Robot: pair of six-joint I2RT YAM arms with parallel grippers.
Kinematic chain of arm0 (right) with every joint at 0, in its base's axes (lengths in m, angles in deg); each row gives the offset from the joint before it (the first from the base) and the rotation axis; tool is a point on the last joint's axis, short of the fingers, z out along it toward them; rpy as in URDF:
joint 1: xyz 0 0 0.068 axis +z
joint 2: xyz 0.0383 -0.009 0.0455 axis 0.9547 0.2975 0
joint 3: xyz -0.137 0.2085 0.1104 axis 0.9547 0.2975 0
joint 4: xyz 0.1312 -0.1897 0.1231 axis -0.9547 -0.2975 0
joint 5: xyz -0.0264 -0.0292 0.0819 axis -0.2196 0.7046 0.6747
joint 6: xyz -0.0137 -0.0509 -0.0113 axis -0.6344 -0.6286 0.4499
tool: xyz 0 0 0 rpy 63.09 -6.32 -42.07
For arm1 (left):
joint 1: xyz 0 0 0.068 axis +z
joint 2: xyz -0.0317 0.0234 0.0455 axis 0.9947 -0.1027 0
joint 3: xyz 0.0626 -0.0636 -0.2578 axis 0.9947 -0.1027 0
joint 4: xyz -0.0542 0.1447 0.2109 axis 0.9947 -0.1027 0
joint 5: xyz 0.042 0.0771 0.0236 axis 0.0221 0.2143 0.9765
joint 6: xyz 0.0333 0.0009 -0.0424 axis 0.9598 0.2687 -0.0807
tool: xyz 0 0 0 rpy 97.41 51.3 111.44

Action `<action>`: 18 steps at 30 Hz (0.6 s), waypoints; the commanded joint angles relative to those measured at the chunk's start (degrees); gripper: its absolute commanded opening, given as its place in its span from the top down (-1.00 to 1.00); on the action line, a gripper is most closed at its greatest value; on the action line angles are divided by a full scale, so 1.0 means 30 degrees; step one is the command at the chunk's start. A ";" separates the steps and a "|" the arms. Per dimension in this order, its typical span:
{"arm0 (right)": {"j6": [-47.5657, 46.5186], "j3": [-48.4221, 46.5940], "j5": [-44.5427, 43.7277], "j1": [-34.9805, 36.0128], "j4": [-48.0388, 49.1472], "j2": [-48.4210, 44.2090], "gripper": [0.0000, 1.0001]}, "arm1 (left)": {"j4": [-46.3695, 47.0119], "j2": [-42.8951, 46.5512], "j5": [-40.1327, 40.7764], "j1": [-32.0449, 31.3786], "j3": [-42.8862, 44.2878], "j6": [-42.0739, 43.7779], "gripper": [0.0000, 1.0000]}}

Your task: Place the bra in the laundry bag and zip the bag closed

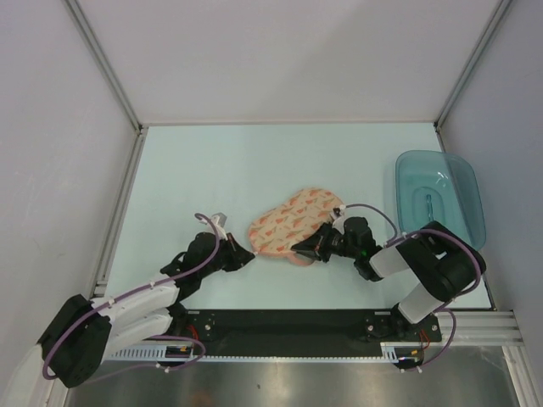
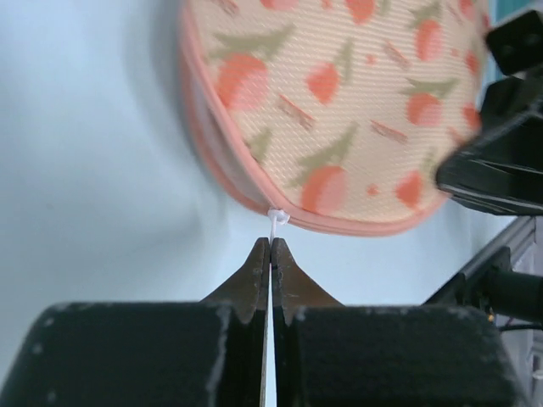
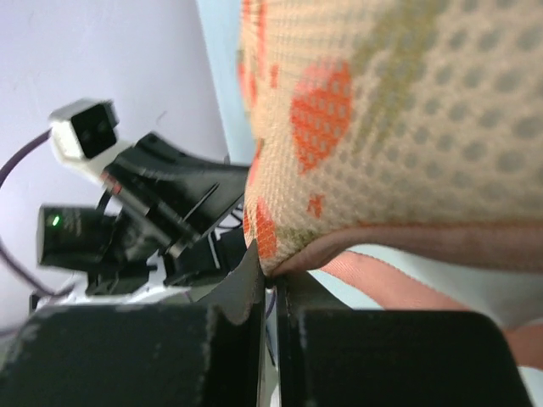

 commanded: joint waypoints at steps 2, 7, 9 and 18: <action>-0.1977 0.0199 0.4168 -0.1522 -0.0471 -0.2288 1.00 | -0.1898 0.0428 0.1261 0.1326 0.0783 0.0651 1.00; -0.3646 0.0202 0.6949 -0.3075 -0.2490 -0.3669 1.00 | -0.2134 0.0341 0.1291 0.2090 0.1018 0.1061 1.00; -0.5308 -0.0179 0.8089 -0.3399 -0.4794 -0.4020 1.00 | -0.1843 -0.0125 0.1262 0.2500 0.1135 0.1294 1.00; -1.0208 -0.2143 1.1523 -0.3546 -1.0281 -0.2678 1.00 | 0.1850 -0.3116 -0.0818 0.3263 0.2393 0.3025 0.99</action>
